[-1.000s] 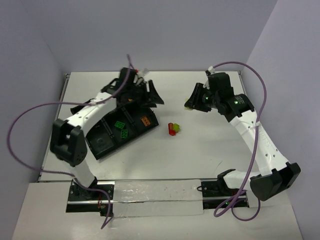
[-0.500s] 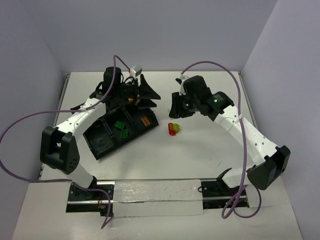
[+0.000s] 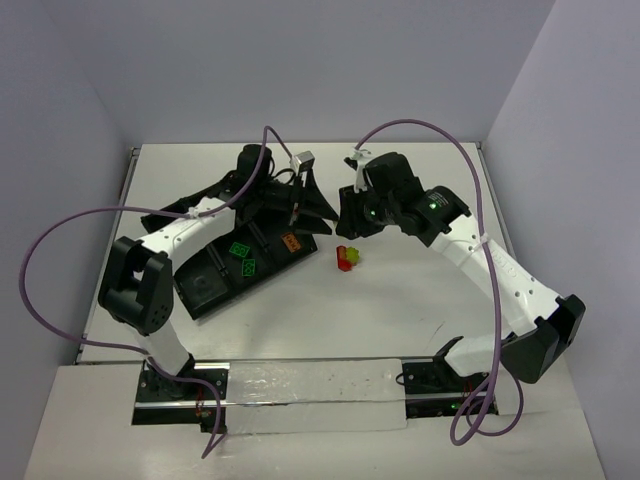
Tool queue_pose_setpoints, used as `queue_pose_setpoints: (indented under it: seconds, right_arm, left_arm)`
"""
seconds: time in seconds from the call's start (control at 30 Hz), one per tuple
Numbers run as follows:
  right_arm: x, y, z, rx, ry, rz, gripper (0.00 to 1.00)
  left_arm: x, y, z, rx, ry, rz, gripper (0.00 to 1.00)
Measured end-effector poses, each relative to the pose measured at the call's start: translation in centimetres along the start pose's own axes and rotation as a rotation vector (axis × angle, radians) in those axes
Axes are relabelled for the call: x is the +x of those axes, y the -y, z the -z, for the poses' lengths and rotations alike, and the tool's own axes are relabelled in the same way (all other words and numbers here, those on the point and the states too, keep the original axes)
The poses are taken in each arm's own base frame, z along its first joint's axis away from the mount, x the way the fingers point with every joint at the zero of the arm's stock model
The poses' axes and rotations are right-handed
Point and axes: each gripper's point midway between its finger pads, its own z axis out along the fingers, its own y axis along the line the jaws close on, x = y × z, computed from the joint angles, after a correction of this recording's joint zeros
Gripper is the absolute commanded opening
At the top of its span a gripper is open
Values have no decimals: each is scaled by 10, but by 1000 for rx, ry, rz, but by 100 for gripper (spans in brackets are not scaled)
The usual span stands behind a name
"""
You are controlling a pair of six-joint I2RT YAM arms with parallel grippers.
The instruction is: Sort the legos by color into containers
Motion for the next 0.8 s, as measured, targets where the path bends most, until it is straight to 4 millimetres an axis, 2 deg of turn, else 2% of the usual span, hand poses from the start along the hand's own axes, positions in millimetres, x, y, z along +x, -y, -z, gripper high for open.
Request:
queue_pose_setpoints:
  seconds: [0.27, 0.43, 0.63, 0.8]
  right_arm:
    - [-4, 2, 2, 15, 13, 16, 0]
    - [-1, 4, 3, 32, 3, 27, 0]
    - [-4, -10, 5, -4, 14, 51, 0]
    - [-3, -12, 6, -4, 9, 59, 0]
  left_arm:
    - [-3, 6, -4, 27, -1, 0, 64]
    - [-2, 3, -7, 32, -18, 7, 62]
    - [-4, -6, -17, 19, -26, 29, 54]
    - [-7, -1, -20, 37, -21, 34, 49]
